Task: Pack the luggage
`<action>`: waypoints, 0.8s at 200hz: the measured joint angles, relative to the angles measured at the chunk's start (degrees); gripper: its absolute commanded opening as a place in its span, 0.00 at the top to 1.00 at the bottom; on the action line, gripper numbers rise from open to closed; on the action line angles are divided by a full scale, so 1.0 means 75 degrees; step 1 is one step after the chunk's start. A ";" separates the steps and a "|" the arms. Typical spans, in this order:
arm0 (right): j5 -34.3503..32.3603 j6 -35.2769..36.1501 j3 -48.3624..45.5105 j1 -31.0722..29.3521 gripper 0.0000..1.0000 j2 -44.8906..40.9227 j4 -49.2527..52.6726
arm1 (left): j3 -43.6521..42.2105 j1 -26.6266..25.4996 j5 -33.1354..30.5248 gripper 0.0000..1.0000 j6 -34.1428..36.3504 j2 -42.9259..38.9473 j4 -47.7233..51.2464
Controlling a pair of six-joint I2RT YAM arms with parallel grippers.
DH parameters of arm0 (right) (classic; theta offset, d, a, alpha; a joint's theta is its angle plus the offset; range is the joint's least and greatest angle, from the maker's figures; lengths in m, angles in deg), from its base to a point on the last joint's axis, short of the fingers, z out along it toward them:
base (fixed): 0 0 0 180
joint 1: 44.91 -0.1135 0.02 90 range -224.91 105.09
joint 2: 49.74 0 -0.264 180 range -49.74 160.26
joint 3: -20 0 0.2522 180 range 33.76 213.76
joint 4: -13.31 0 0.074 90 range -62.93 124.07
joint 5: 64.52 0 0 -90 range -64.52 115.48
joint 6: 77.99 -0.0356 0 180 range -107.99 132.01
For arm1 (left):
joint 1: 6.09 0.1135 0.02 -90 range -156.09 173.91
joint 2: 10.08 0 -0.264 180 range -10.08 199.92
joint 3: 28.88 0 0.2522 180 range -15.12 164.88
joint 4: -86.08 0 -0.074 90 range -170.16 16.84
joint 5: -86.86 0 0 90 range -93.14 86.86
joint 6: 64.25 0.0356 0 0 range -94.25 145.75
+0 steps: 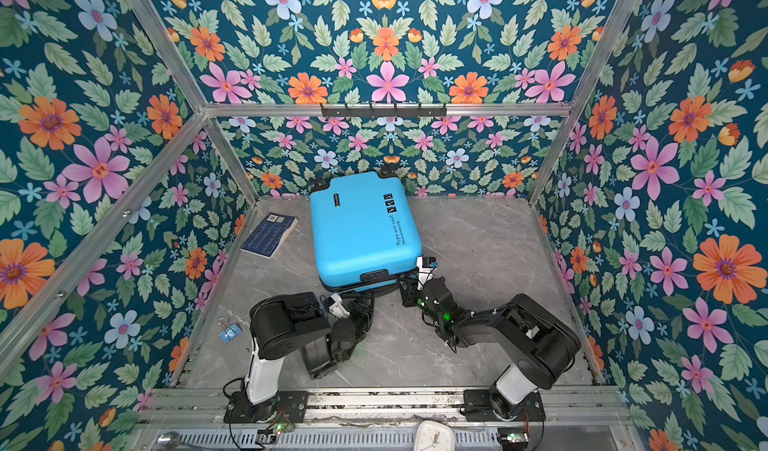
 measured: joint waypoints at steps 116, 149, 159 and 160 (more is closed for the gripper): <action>-0.0006 -0.0105 0.0201 -0.0102 0.70 0.0361 -0.0265 | 0.0073 0.0000 -0.0020 1.00 -0.0044 0.0076 -0.0012; -0.0117 -0.0449 0.0239 -0.0117 0.70 0.0472 -0.0402 | 0.0073 0.0000 -0.0023 1.00 -0.0047 0.0082 -0.0012; -0.0163 -0.0490 0.0239 -0.0119 0.74 0.0542 -0.0498 | 0.0073 0.0000 -0.0020 1.00 -0.0050 0.0082 -0.0012; -0.0169 -0.0498 0.0239 -0.0119 0.74 0.0554 -0.0519 | 0.0073 0.0000 -0.0020 1.00 -0.0050 0.0082 -0.0012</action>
